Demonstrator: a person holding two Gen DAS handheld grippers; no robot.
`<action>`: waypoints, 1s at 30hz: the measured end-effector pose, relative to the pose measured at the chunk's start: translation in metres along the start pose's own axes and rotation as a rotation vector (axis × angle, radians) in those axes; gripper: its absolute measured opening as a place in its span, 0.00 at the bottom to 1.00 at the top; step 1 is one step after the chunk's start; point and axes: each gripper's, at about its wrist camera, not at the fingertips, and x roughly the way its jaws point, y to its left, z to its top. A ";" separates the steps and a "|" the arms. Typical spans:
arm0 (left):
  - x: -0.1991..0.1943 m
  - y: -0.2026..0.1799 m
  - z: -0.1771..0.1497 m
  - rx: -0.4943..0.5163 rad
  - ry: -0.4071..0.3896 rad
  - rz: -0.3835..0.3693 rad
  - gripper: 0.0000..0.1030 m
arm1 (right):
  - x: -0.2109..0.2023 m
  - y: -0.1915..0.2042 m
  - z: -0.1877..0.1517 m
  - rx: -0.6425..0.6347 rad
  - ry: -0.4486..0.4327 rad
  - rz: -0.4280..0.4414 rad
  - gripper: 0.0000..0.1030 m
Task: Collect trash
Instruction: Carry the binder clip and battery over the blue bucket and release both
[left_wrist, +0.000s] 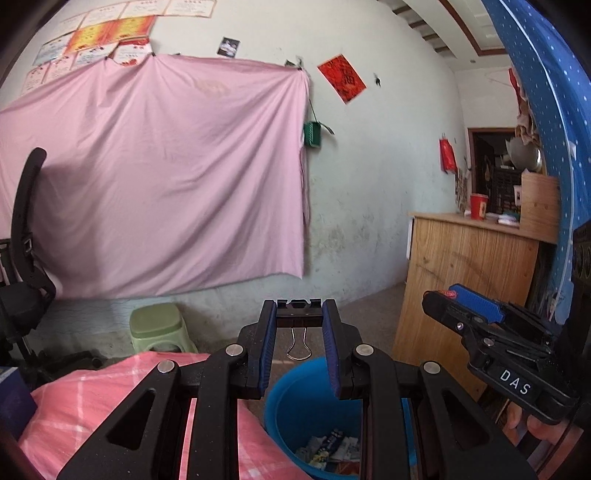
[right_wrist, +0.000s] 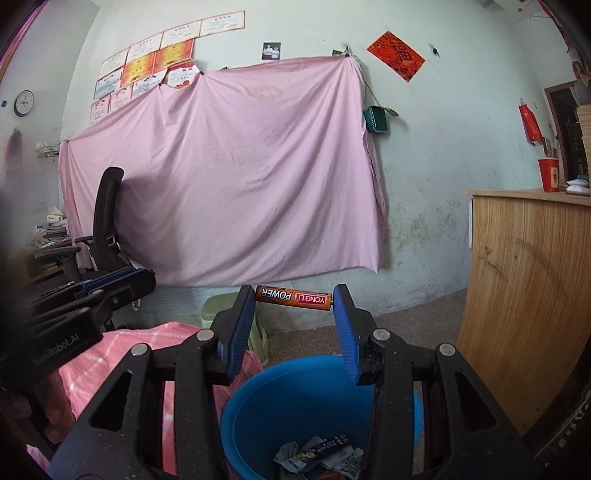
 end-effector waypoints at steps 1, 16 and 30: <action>0.004 -0.002 -0.002 -0.002 0.015 -0.008 0.20 | 0.002 -0.002 -0.002 -0.002 0.020 -0.005 0.62; 0.072 -0.013 -0.024 -0.082 0.317 -0.106 0.20 | 0.041 -0.025 -0.037 0.055 0.266 -0.016 0.62; 0.093 0.004 -0.027 -0.225 0.427 -0.129 0.38 | 0.053 -0.026 -0.042 0.053 0.304 -0.019 0.64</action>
